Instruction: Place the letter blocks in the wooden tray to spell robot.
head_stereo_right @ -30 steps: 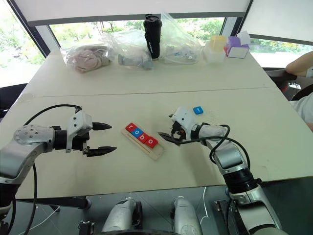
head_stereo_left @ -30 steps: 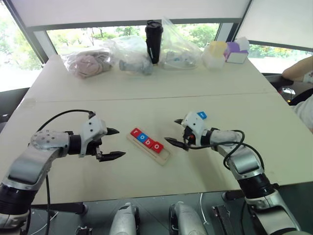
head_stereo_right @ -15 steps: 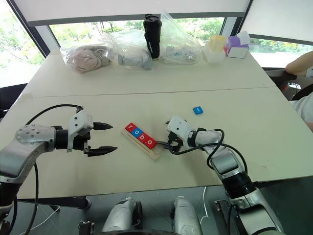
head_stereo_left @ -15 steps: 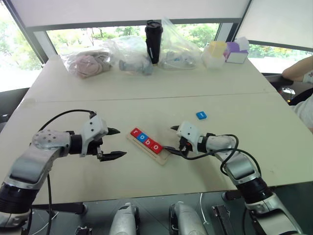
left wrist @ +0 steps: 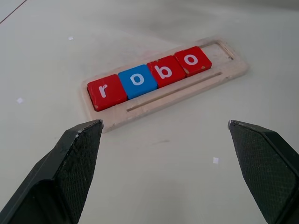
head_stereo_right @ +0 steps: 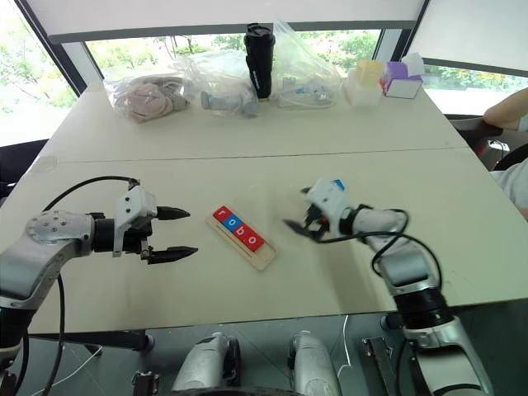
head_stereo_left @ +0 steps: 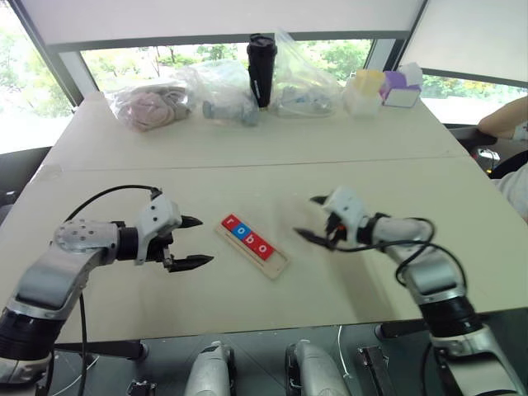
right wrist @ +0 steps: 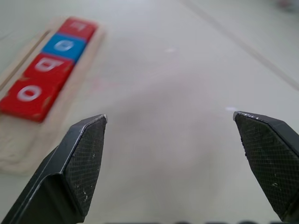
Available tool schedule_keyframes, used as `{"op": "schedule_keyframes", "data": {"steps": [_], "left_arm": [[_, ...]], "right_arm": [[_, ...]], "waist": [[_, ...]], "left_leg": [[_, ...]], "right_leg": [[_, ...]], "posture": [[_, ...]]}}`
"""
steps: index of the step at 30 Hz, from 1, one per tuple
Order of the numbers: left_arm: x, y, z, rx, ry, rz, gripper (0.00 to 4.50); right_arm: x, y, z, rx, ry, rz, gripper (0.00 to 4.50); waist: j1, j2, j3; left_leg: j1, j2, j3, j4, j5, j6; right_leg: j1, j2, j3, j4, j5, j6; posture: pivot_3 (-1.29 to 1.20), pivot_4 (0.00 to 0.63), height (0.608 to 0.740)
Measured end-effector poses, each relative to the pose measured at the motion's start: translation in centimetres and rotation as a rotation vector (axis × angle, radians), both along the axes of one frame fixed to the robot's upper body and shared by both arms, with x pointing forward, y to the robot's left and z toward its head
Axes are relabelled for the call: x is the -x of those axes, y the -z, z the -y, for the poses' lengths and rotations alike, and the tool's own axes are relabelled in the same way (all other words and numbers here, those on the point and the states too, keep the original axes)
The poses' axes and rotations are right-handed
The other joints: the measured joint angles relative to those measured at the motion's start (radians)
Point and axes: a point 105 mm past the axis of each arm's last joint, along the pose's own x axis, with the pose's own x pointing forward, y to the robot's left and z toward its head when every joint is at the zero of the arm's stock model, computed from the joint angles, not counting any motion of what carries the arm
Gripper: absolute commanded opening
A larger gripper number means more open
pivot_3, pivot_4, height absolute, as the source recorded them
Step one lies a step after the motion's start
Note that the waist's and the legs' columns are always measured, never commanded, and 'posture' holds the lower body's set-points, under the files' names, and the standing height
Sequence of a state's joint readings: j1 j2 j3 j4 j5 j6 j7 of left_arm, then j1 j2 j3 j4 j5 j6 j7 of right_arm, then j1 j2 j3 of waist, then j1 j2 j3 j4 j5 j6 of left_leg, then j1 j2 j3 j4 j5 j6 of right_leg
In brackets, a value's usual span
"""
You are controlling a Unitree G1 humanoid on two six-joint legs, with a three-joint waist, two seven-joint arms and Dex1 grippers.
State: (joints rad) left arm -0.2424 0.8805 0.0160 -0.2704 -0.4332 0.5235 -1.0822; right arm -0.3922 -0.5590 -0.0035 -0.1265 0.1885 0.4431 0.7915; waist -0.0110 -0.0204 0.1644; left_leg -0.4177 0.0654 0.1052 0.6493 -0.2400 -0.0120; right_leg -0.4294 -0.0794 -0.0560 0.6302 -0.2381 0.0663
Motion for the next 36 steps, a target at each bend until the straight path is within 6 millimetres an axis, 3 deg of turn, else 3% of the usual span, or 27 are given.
{"op": "schedule_keyframes", "data": {"steps": [2,4,9,12,19,23,30,33,36], "left_arm": [[0.2,-0.7,0.5,0.009,0.028,0.015,4.50],[0.1,-1.3,0.9,0.016,0.041,0.031,4.50],[-0.3,-2.5,1.8,0.040,0.061,0.066,4.50],[-0.3,-2.2,1.7,0.037,0.058,0.055,4.50],[-0.2,-1.6,1.4,0.035,0.041,0.035,4.50],[0.0,-1.1,1.2,0.030,0.033,0.019,4.50],[0.2,-0.6,0.7,-0.008,0.028,0.021,4.50],[0.1,-0.6,0.7,-0.008,0.028,0.023,4.50],[0.0,-0.6,0.6,-0.010,0.025,0.023,4.50]], "right_arm": [[-0.2,-1.3,1.2,-0.074,0.071,0.005,4.47],[-0.8,-0.9,2.0,-0.134,0.160,-0.017,4.47],[-4.5,3.4,4.7,-0.257,0.472,-0.165,4.47],[-5.9,4.5,5.4,-0.298,0.557,-0.207,4.47],[-7.8,4.5,5.7,-0.259,0.597,-0.150,4.47],[-7.8,5.8,5.5,-0.206,0.596,-0.165,4.47],[-7.5,6.0,5.6,-0.197,0.587,-0.156,4.47],[-7.6,6.1,5.4,-0.193,0.581,-0.154,3.63],[-7.6,6.2,4.6,-0.191,0.563,-0.154,2.16]], "waist": [[-0.001,0.000,0.000],[-0.003,0.000,0.000],[-0.006,0.000,0.000],[-0.007,0.001,0.000],[-0.007,0.001,0.000],[-0.006,0.001,0.000],[-0.007,0.001,0.000],[-0.007,0.001,0.000],[-0.008,0.001,0.000]], "left_leg": [[0.000,0.000,0.000,0.000,0.000,0.000],[0.001,0.000,0.000,0.000,0.000,0.000],[0.001,0.000,0.002,0.001,0.000,0.000],[0.000,-0.001,0.002,-0.001,0.000,0.000],[-0.001,-0.001,0.001,-0.001,0.000,0.000],[-0.001,0.000,0.001,-0.001,0.000,0.000],[-0.001,0.000,0.001,-0.001,0.000,0.000],[-0.001,0.000,0.001,-0.001,0.000,0.000],[-0.001,0.000,0.001,-0.001,0.000,0.000]], "right_leg": [[0.000,0.000,0.000,0.000,0.000,0.000],[0.000,0.001,0.000,0.000,0.000,0.000],[0.001,0.000,0.000,0.000,0.001,-0.001],[0.000,0.001,0.000,0.000,0.002,0.002],[-0.001,0.001,0.000,0.000,0.002,0.003],[-0.001,0.001,0.000,0.000,0.002,0.003],[-0.001,0.001,0.000,0.001,0.002,0.003],[-0.001,0.001,0.000,0.001,0.002,0.003],[-0.001,0.001,0.000,0.001,0.002,0.003]], "posture": [[0.00,0.150,0.740],[0.00,0.150,0.740],[0.00,0.150,0.740],[0.00,0.150,0.740],[0.00,0.150,0.740],[0.00,0.150,0.740],[0.00,0.150,0.740],[0.00,0.150,0.740],[0.00,0.150,0.740]]}}
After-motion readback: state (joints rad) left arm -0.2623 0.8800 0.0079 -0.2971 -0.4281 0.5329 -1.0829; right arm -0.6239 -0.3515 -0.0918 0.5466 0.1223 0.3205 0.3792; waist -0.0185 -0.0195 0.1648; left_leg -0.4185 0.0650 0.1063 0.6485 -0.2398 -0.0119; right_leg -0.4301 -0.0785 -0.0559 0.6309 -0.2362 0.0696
